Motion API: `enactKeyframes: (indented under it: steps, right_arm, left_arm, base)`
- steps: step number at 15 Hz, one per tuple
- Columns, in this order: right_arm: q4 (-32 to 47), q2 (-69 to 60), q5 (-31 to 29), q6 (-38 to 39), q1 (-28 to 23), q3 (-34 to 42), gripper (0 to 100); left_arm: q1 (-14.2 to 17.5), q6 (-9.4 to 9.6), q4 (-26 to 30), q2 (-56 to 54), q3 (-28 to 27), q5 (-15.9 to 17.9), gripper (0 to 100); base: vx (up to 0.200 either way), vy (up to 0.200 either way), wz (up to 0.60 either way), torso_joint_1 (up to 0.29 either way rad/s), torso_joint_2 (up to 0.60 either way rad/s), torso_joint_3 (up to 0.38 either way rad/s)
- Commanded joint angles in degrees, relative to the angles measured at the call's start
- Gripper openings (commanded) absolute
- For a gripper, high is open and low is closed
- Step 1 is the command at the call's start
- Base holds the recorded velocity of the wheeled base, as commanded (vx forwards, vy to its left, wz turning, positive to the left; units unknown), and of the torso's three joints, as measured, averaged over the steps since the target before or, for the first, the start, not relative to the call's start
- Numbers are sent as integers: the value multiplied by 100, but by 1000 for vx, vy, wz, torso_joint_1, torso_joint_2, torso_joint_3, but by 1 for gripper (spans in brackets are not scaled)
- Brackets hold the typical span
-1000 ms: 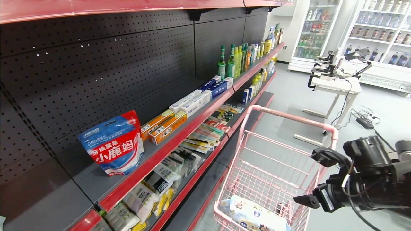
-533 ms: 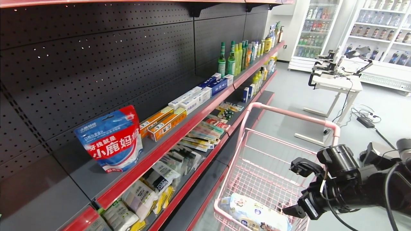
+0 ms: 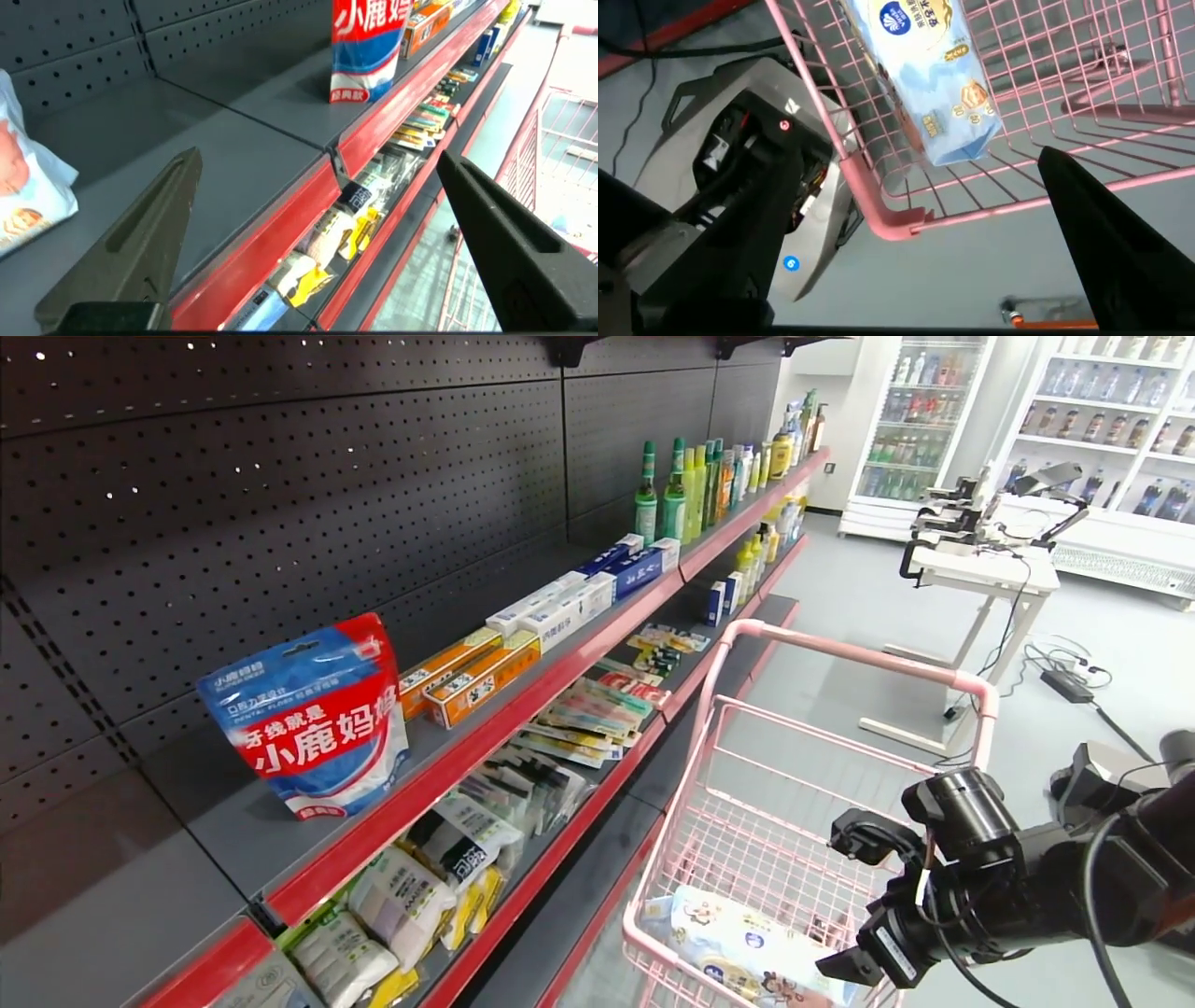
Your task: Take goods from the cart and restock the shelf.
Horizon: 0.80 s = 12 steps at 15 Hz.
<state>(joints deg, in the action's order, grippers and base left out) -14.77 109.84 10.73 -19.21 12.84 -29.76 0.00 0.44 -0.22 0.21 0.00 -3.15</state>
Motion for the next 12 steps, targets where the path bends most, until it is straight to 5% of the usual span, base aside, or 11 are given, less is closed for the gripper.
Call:
enactKeyframes:
  steps: [1,5,12]
  right_arm:
    - [1,-33,-1,-4,0,14,100]
    - [1,-24,-1,-56,17,-4,100]
    - [1,20,-1,-258,26,5,100]
  left_arm:
    - [0,0,-4,6,0,-2,100]
    - [0,9,-4,6,0,-2,100]
    - [0,0,-4,6,0,-2,100]
  base:
    - [0,0,0,-149,344,193]
    - [0,0,0,-140,339,196]
    - [0,0,0,-9,25,17]
